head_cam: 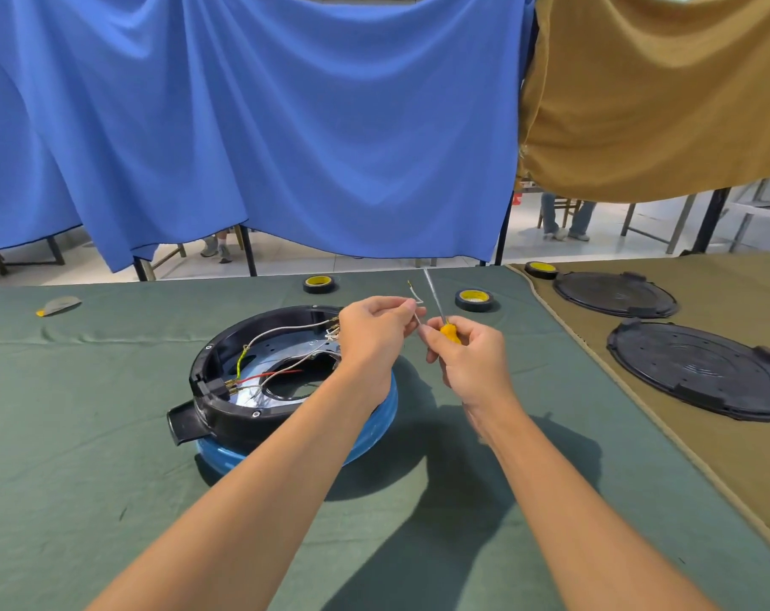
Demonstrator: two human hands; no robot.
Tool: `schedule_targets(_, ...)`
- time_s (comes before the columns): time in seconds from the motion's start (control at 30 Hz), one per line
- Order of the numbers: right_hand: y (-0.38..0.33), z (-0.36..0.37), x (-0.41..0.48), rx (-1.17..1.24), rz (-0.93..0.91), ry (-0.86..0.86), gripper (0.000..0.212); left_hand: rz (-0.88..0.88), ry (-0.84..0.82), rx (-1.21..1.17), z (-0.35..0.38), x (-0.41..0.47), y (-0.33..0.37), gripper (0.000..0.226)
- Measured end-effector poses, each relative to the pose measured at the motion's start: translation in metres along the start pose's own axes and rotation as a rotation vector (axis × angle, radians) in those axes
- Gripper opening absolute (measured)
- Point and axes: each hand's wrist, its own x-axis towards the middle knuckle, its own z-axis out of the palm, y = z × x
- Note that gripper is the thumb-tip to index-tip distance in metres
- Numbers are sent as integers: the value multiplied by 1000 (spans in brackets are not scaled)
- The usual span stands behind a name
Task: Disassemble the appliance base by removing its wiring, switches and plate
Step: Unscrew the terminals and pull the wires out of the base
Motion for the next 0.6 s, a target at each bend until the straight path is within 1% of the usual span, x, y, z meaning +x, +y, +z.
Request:
schedule_targets(0.03,1,-1,2,-36,-21,-1,14,18,-3,25,0,0,0,8)
schedule_targets(0.07,2,-3,4,-84,-45,2,13,68,-3,111,-1,1,0,11)
schedule_targets(0.1,3,-6,6,-146,-66,13,14,156,-5,272,-3,3,0,14)
schedule_targets(0.17,8,-12,12,-290,-94,59,16,385,-35,740,-13,4,-1,20)
schedule_targets(0.23,14,-21,17,-473,-107,98,14,574,-93,1189,-25,4,-4,25)
schedule_targets(0.27,18,-25,19,-582,-103,98,12,629,-139,1333,-31,4,-7,27)
schedule_targets(0.3,21,-29,20,-696,-93,89,12,647,-197,1420,-36,4,-9,30)
schedule_targets(0.37,28,-35,22,-893,-86,72,14,653,-290,1486,-43,6,-13,32)
schedule_targets(0.43,34,-39,23,-1013,-80,77,15,677,-322,1502,-47,8,-15,33)
schedule_targets(0.53,38,-42,24,-1119,-31,83,14,712,-331,1499,-51,10,-17,31)
schedule_targets(0.6,42,-45,24,-1149,15,57,13,730,-335,1505,-54,11,-19,29)
